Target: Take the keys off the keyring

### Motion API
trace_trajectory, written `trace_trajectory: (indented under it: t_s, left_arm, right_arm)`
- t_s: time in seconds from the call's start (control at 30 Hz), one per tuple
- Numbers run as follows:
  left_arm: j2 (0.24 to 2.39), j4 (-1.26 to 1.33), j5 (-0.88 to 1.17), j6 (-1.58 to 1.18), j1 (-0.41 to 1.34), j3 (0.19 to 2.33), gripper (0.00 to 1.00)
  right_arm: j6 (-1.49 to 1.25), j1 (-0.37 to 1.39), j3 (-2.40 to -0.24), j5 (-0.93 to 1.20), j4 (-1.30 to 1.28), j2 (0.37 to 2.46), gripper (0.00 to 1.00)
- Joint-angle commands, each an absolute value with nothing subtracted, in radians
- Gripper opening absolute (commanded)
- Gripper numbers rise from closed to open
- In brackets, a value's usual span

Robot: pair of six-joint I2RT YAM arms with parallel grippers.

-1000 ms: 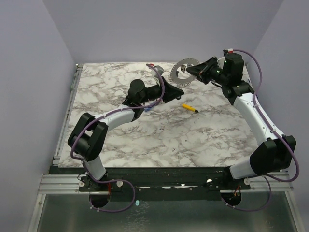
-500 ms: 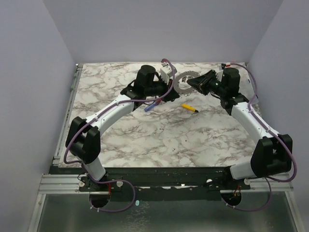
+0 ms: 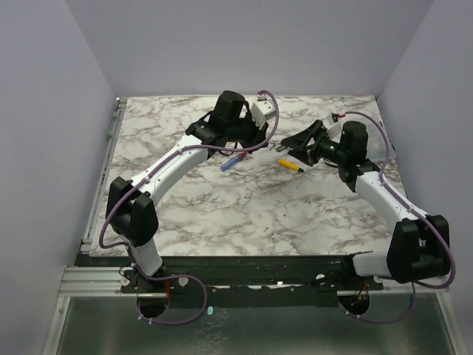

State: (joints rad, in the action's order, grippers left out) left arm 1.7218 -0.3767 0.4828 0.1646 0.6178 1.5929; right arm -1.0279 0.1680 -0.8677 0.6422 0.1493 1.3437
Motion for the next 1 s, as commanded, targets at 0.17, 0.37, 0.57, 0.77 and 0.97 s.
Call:
trace_trajectory:
  t_s: [0.17, 0.37, 0.57, 0.77, 0.97]
  left_arm:
    - [1.746, -0.592, 0.497, 0.347, 0.642, 1.699, 0.0]
    - [1.805, -0.808, 0.469, 0.468, 0.679, 1.819, 0.0]
    - [1.885, -1.065, 0.423, 0.595, 0.717, 1.992, 0.0]
    - [1.917, -1.164, 0.402, 0.662, 0.725, 2.072, 0.0]
    - [1.911, -1.164, 0.337, 0.722, 0.751, 2.11, 0.0]
  right_arm:
    - [-0.715, 0.146, -0.817, 0.905, 0.048, 1.259, 0.89]
    - [-0.627, 0.082, -0.794, 1.145, 0.099, 1.244, 0.9]
    - [-0.612, 0.055, -0.849, 1.439, 0.128, 1.298, 0.86]
    - [-0.224, 0.051, -0.938, 1.55, -0.362, 1.331, 0.83]
    - [0.408, 0.048, -1.083, 1.574, -0.976, 1.416, 0.8]
